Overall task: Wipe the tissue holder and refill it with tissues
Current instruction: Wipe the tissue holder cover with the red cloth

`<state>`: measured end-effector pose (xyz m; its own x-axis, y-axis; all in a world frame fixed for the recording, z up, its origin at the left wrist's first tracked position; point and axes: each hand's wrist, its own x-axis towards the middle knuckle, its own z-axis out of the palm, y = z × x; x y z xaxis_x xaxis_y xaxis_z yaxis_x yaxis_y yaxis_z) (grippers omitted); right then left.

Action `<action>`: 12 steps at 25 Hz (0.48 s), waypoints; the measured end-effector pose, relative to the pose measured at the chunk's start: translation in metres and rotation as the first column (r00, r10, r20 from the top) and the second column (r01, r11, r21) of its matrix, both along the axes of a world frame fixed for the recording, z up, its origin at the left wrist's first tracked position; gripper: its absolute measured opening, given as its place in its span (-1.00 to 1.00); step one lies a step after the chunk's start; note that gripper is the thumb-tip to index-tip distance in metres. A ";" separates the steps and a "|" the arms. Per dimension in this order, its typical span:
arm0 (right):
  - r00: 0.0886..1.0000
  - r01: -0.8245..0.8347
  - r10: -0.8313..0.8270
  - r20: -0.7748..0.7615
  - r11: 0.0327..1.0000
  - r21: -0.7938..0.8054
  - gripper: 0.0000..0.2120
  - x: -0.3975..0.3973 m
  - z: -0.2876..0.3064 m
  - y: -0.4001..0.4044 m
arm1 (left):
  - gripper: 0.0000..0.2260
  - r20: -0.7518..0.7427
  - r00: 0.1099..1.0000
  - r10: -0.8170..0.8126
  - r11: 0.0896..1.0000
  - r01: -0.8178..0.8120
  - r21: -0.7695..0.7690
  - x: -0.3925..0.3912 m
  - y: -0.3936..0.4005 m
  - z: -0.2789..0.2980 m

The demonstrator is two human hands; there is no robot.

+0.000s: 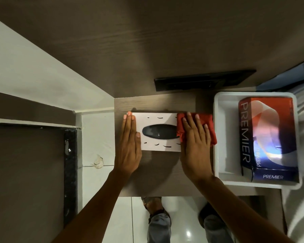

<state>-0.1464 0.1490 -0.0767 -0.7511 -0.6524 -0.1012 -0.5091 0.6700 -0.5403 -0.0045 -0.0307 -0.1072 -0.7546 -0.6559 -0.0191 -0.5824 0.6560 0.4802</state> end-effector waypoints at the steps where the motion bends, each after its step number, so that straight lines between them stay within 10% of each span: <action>1: 1.000 -0.016 0.016 -0.004 1.000 0.001 -0.41 -0.001 0.000 -0.009 | -0.45 -0.011 1.000 -0.009 1.000 0.009 0.004 0.001 -0.002 -0.001; 12: 0.841 -0.505 0.529 -0.110 0.842 0.188 -0.28 -0.036 0.007 -0.017 | -0.49 -0.064 0.995 -0.082 0.996 0.080 -0.042 0.003 -0.007 -0.002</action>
